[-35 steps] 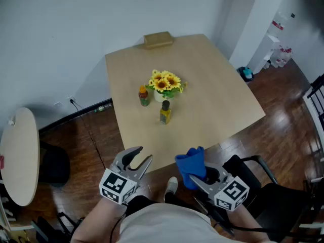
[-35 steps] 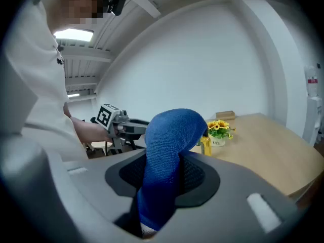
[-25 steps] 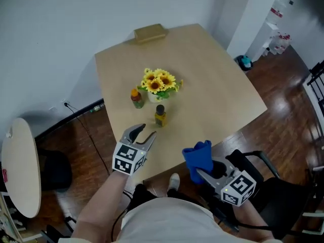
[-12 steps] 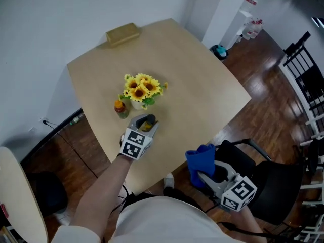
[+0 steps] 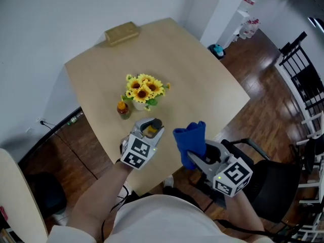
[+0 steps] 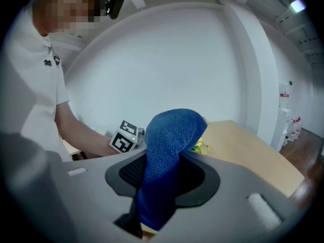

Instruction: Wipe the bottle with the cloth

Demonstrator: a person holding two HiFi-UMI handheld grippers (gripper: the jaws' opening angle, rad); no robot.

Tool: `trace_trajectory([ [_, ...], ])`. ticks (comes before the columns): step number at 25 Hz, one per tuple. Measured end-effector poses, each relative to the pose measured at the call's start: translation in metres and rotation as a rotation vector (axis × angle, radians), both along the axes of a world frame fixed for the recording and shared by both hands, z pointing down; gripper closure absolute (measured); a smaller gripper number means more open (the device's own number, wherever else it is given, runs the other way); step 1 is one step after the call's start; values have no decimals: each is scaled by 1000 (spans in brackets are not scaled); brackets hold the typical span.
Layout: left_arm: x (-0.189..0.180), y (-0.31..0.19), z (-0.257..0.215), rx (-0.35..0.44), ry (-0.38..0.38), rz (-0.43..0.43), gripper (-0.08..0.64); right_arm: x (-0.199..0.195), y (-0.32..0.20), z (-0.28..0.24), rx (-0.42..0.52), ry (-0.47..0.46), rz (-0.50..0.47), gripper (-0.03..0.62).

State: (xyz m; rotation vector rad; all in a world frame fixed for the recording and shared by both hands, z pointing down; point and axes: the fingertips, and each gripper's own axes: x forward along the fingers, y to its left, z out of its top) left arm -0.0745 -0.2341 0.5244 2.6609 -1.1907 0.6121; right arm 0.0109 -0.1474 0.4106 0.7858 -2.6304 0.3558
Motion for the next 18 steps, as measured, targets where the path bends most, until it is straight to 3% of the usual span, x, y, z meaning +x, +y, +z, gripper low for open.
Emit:
trace_trajectory([
  [7, 8, 39, -23, 28, -93, 63, 404, -84, -19, -9, 43, 79, -217, 437],
  [11, 4, 53, -25, 46, -150, 89, 403, -90, -20, 9, 24, 143, -246, 437],
  [14, -7, 57, -33, 34, -131, 69, 403, -77, -27, 6, 20, 104, -197, 437],
  [18, -14, 55, -65, 20, -38, 48, 403, -67, -29, -14, 36, -48, -176, 437],
])
